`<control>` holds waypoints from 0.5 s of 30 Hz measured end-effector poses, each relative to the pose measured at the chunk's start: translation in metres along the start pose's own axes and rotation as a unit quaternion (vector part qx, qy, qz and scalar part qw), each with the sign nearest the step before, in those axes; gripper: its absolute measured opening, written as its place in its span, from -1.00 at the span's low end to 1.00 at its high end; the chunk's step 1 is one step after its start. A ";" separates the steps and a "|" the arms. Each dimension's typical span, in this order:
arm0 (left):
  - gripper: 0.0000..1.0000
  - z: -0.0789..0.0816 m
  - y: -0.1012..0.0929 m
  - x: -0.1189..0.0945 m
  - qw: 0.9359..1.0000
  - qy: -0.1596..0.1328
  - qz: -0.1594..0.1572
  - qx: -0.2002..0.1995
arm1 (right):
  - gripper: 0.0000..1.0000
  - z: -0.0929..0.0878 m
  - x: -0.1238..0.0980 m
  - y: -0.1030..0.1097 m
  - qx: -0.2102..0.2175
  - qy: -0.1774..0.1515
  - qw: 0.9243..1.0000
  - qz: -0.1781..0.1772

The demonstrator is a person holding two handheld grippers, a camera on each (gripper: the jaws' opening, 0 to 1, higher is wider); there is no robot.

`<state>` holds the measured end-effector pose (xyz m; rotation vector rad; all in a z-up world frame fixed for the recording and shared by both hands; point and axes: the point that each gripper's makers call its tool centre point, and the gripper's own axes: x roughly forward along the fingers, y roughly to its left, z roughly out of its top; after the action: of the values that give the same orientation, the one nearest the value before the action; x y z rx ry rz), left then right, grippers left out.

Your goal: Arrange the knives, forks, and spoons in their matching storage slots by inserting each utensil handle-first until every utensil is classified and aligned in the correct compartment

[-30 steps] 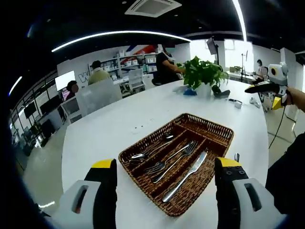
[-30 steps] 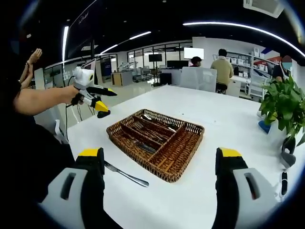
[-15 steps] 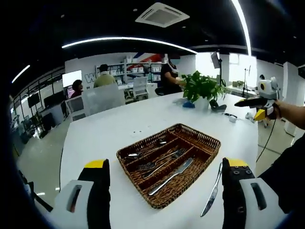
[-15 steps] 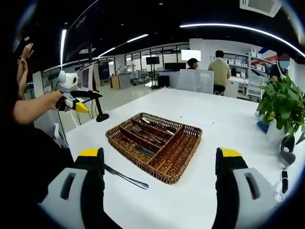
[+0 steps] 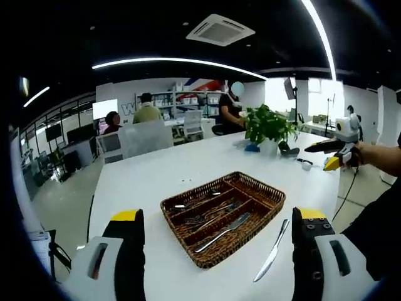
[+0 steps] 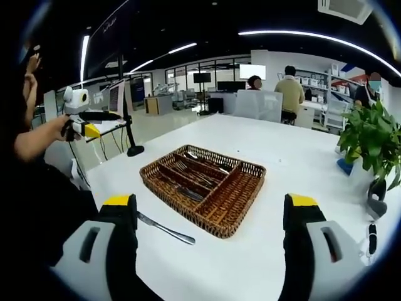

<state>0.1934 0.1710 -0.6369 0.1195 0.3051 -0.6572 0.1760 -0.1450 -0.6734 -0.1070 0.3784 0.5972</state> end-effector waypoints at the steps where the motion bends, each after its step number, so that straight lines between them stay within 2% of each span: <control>1: 0.99 -0.002 0.002 -0.001 1.000 0.003 0.004 0.004 | 1.00 0.001 0.000 -0.001 0.003 -0.003 1.000 -0.003; 6: 0.99 -0.006 0.003 -0.005 1.000 0.012 0.010 0.018 | 1.00 -0.001 -0.003 -0.002 0.002 -0.003 1.000 -0.007; 15: 0.99 -0.003 0.005 -0.013 0.999 0.010 0.017 0.033 | 1.00 -0.001 -0.011 -0.007 0.011 -0.015 1.000 -0.016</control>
<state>0.1862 0.1836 -0.6351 0.1935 0.3006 -0.6325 0.1714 -0.1565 -0.6707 -0.0828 0.3534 0.5630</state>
